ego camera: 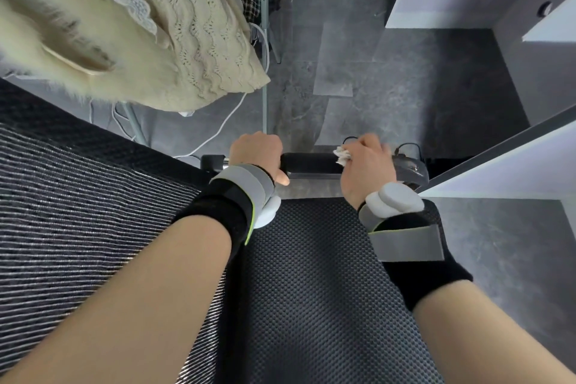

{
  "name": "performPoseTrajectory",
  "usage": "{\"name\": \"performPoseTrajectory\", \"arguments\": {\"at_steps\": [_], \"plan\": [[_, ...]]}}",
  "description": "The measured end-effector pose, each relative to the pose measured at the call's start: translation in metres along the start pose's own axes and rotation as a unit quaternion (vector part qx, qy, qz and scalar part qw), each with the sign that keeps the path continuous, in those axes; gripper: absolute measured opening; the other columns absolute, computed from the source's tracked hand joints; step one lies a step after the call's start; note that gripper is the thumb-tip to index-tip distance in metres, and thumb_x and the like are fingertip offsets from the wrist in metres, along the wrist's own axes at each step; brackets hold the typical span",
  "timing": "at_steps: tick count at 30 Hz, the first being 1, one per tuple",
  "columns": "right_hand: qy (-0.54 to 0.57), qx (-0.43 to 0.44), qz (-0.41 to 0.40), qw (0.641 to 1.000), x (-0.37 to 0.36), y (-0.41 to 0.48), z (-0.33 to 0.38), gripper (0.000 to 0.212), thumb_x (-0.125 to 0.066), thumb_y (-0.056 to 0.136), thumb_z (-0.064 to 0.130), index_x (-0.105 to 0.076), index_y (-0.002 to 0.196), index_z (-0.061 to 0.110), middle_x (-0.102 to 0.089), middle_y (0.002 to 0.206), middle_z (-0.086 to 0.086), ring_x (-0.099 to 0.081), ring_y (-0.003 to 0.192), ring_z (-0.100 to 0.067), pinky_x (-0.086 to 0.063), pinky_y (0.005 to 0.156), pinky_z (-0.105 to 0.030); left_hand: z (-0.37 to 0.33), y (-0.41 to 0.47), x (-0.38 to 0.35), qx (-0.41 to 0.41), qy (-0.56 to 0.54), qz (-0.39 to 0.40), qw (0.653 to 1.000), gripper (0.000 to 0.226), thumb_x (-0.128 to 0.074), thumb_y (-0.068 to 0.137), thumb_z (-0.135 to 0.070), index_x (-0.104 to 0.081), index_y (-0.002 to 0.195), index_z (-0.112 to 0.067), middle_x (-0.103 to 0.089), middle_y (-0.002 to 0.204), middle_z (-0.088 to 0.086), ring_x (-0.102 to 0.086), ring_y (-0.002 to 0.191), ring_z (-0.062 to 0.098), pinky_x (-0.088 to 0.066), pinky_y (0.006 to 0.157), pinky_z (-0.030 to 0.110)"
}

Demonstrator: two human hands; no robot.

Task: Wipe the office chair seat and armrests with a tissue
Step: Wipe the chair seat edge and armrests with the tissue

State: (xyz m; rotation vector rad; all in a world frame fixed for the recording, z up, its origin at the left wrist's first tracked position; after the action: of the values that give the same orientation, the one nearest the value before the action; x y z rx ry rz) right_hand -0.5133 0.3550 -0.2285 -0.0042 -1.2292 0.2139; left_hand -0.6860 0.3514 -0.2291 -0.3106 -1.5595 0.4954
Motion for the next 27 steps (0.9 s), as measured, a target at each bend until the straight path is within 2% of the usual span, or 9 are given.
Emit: {"name": "performPoseTrajectory", "arguments": {"at_steps": [5,9,12,14,17,21,25,27], "plan": [[-0.023,0.090,0.064,0.994,-0.015,0.007,0.046,0.038,-0.049,0.083,0.005,-0.056,0.119,0.016,-0.051,0.123,-0.003,-0.039,0.114,-0.029,-0.035,0.091,-0.029,0.001,-0.001,-0.003,0.000,0.002,-0.022,1.000,0.042,-0.077,0.072,-0.050,-0.067,0.095,-0.016,-0.067,0.086,0.006,-0.066,0.093,0.030,-0.048,0.071,0.035],[-0.059,0.170,0.117,0.977,-0.021,0.017,0.064,0.036,-0.053,0.081,0.016,-0.057,0.117,0.020,-0.057,0.120,-0.002,-0.046,0.110,-0.025,-0.031,0.093,-0.029,0.000,-0.003,-0.002,0.013,0.000,-0.028,1.000,0.043,-0.078,0.072,-0.047,-0.066,0.097,-0.014,-0.069,0.092,0.008,-0.067,0.093,0.031,-0.048,0.070,0.034],[-0.027,0.186,0.123,0.974,-0.015,0.011,0.061,0.035,-0.051,0.084,0.011,-0.059,0.117,0.016,-0.055,0.120,-0.003,-0.044,0.106,-0.027,-0.033,0.089,-0.026,0.000,-0.003,0.000,0.022,-0.004,-0.019,1.000,0.044,-0.079,0.070,-0.048,-0.067,0.097,-0.015,-0.063,0.083,0.006,-0.067,0.092,0.031,-0.047,0.069,0.034],[0.011,0.196,0.113,0.974,-0.010,0.001,0.055,0.037,-0.051,0.084,0.005,-0.059,0.118,0.015,-0.054,0.122,-0.004,-0.042,0.106,-0.028,-0.035,0.085,-0.025,-0.001,-0.003,0.002,0.026,-0.005,-0.009,1.000,0.045,-0.079,0.070,-0.048,-0.068,0.098,-0.016,-0.066,0.087,0.006,-0.067,0.094,0.030,-0.047,0.070,0.034],[0.062,0.175,0.073,0.980,-0.009,-0.008,0.040,0.044,-0.048,0.082,-0.004,-0.061,0.118,0.018,-0.057,0.121,-0.001,-0.041,0.105,-0.028,-0.041,0.081,-0.027,-0.005,-0.004,0.006,0.028,0.008,-0.003,1.000,0.044,-0.079,0.071,-0.048,-0.067,0.099,-0.016,-0.068,0.094,0.007,-0.067,0.096,0.030,-0.046,0.070,0.033],[0.095,0.127,0.030,0.987,-0.010,-0.014,0.024,0.048,-0.047,0.081,-0.009,-0.062,0.117,0.018,-0.059,0.117,0.000,-0.041,0.099,-0.028,-0.044,0.078,-0.029,-0.008,-0.004,0.010,0.026,0.037,0.008,0.999,0.045,-0.078,0.071,-0.052,-0.066,0.095,-0.015,-0.056,0.078,0.003,-0.066,0.092,0.030,-0.047,0.068,0.033],[0.105,0.078,-0.012,0.991,-0.004,-0.010,-0.011,0.047,-0.048,0.081,-0.010,-0.064,0.115,0.017,-0.061,0.113,-0.002,-0.043,0.095,-0.029,-0.043,0.077,-0.030,-0.015,-0.004,0.015,0.032,0.035,0.037,0.998,0.057,-0.072,0.065,-0.068,-0.061,0.089,-0.016,-0.053,0.069,-0.001,-0.060,0.078,0.026,-0.044,0.064,0.031],[0.098,0.066,-0.027,0.993,-0.002,-0.008,-0.028,0.046,-0.047,0.082,-0.009,-0.064,0.116,0.018,-0.062,0.115,-0.001,-0.043,0.094,-0.028,-0.039,0.076,-0.027,-0.026,-0.006,0.016,0.022,0.034,0.021,0.999,0.062,-0.068,0.065,-0.072,-0.062,0.095,-0.018,-0.058,0.074,-0.002,-0.059,0.077,0.024,-0.044,0.066,0.030]]}}
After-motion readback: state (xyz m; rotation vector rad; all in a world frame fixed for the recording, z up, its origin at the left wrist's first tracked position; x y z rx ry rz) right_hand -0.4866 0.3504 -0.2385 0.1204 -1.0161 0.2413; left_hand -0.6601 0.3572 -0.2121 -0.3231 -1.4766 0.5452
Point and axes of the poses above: each hand's wrist, its own y-axis towards the middle knuckle, its own x-axis out of the back of the hand, z = x × y, the point moved 2 cm from there along y, towards the middle knuckle
